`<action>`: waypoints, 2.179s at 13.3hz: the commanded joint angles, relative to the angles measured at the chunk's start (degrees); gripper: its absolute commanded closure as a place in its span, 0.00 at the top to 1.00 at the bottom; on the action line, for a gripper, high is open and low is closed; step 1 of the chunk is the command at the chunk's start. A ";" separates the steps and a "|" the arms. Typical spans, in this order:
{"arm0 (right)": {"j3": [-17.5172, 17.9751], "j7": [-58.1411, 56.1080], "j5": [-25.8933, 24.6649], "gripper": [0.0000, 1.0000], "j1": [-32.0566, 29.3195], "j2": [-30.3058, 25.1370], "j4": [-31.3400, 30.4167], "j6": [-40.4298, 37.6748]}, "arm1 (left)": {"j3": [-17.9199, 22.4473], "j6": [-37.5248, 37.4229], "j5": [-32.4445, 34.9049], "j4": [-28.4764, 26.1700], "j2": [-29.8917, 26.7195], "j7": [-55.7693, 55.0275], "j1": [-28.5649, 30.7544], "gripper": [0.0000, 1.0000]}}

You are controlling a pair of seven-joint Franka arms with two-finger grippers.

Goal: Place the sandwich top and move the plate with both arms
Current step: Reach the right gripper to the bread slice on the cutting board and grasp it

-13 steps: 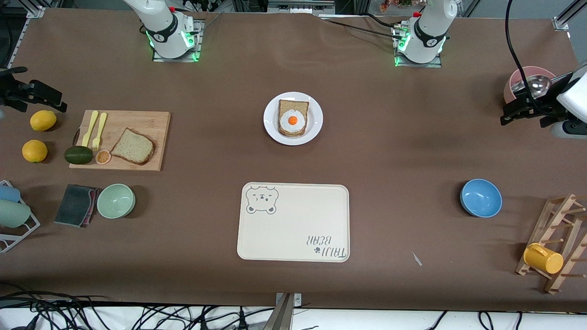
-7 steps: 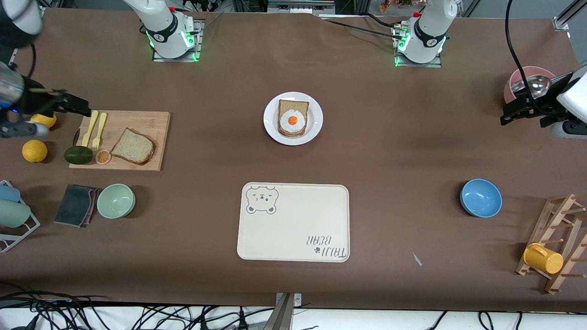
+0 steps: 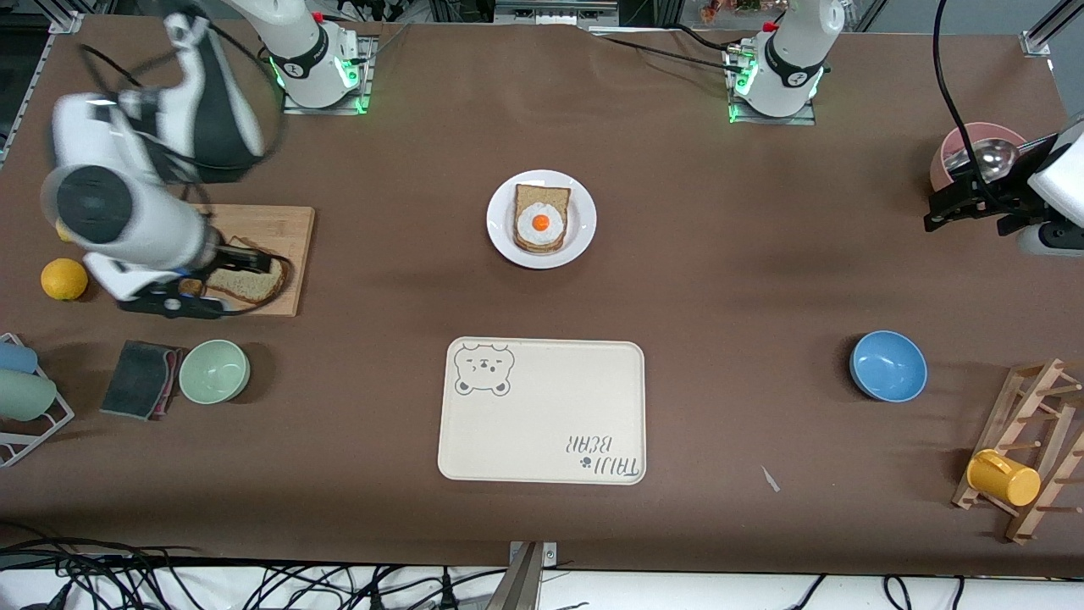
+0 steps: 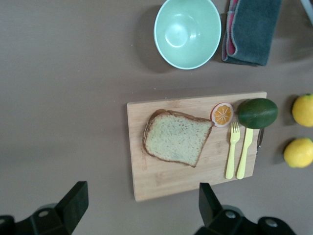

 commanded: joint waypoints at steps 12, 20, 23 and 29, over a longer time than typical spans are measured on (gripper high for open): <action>-7.19 25.74 -16.70 0.83 7.59 4.58 -22.81 27.56 | -0.41 -0.83 0.46 0.58 -0.01 -0.28 0.35 1.00; -8.78 25.65 -16.70 0.56 6.88 6.78 -24.67 29.95 | -0.41 -0.83 0.46 0.67 0.07 -0.28 0.35 1.00; -8.78 25.65 -16.70 0.53 6.71 7.65 -24.32 30.48 | -0.41 -0.83 0.46 0.58 0.07 -0.19 0.35 1.00; -9.31 25.56 -16.79 0.19 5.92 8.98 -24.32 33.21 | -0.50 -0.83 0.46 0.58 0.08 -0.28 0.35 1.00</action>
